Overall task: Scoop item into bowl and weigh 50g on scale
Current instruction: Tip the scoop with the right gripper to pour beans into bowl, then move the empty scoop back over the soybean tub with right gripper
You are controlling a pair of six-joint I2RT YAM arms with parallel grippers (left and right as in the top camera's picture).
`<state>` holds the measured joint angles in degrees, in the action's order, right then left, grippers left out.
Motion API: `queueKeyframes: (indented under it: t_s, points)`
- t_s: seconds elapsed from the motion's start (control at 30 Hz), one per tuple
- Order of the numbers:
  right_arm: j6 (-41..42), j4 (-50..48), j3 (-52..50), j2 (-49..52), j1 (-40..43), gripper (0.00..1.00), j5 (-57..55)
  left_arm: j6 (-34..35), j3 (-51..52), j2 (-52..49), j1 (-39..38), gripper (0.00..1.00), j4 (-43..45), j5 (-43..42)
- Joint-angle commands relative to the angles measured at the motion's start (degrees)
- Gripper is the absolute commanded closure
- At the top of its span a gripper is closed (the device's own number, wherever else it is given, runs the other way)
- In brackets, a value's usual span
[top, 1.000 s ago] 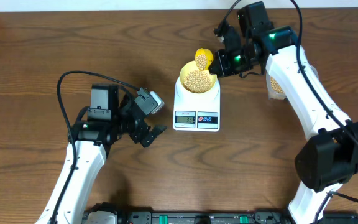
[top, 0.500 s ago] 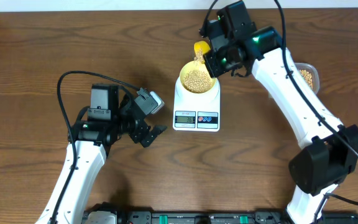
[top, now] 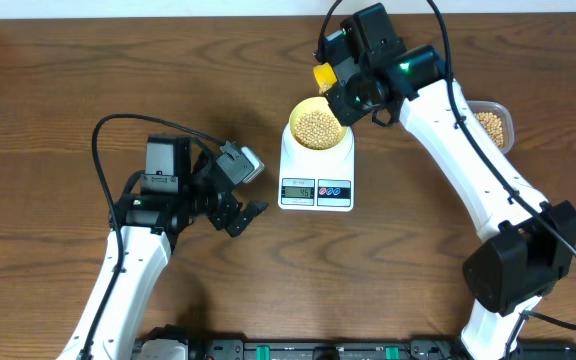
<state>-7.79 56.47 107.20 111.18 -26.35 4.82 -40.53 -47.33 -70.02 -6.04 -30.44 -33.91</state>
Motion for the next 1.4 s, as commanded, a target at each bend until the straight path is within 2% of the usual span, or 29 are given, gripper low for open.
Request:
queueKeyframes:
  t_s: [0.0, 0.33, 0.5, 0.6, 0.77, 1.0, 1.2, 1.37]
  points:
    - [-2.19, -0.13, 1.55, -0.17, -0.37, 0.99, -0.87, 0.07, 0.61, 0.04, 0.28, 0.02, -0.11, 0.28]
    - [-2.12, -0.31, 1.55, -0.17, -0.37, 0.99, -0.81, 0.07, 0.61, 0.04, 0.28, 0.02, -0.11, 0.28]
    - [4.02, -0.42, 2.12, -0.17, 0.55, 0.99, -0.48, 0.07, 0.61, 0.04, 0.28, 0.02, -0.11, 0.28]
    - [7.17, 2.21, 5.7, -0.37, 4.24, 0.99, 2.54, 0.07, 0.61, 0.04, 0.28, 0.03, -0.11, 0.28]
    - [8.11, 12.85, 13.4, -0.37, 12.94, 0.99, 3.72, 0.07, 0.61, 0.04, 0.28, 0.02, -0.11, 0.28]
    - [6.32, 26.56, 13.84, -0.26, 24.63, 0.99, 3.04, 0.07, 0.61, 0.04, 0.28, 0.02, -0.11, 0.28]
    - [2.86, 29.62, 12.39, -0.24, 30.69, 0.99, 1.07, 0.07, 0.61, 0.04, 0.28, 0.02, -0.11, 0.31]
    - [2.8, 28.15, 10.23, -0.22, 31.78, 0.99, 1.4, 0.07, 0.61, 0.04, 0.28, 0.02, -0.11, 0.28]
